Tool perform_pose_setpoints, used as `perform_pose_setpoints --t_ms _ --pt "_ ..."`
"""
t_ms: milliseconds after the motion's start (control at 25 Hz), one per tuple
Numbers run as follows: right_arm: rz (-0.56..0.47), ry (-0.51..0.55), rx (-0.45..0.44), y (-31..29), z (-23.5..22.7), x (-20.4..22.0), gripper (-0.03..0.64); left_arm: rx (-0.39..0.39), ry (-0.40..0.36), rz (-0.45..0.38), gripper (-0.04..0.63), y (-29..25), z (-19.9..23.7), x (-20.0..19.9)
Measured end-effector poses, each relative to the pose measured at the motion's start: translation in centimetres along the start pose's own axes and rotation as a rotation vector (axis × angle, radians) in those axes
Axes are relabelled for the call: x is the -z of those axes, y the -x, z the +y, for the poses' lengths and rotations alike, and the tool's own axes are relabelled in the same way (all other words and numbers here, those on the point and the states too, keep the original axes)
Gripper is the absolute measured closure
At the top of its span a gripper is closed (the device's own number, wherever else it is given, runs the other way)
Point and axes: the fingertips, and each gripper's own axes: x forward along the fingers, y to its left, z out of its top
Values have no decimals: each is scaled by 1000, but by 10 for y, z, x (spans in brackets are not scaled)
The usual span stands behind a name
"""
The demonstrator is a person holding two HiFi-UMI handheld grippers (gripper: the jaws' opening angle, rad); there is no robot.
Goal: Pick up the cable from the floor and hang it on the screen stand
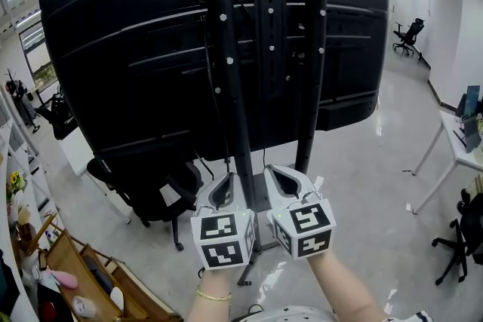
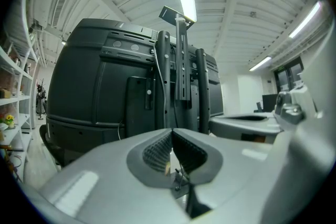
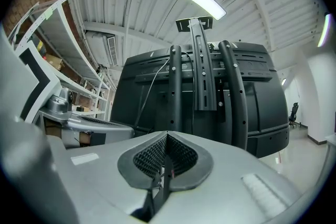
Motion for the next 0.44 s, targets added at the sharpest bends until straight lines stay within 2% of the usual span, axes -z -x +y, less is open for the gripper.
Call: perform_pose_setpoints --t_ms 440 --pt "16 -9 -2 0 5 8 620 -20 18 20 588 0 9 9"
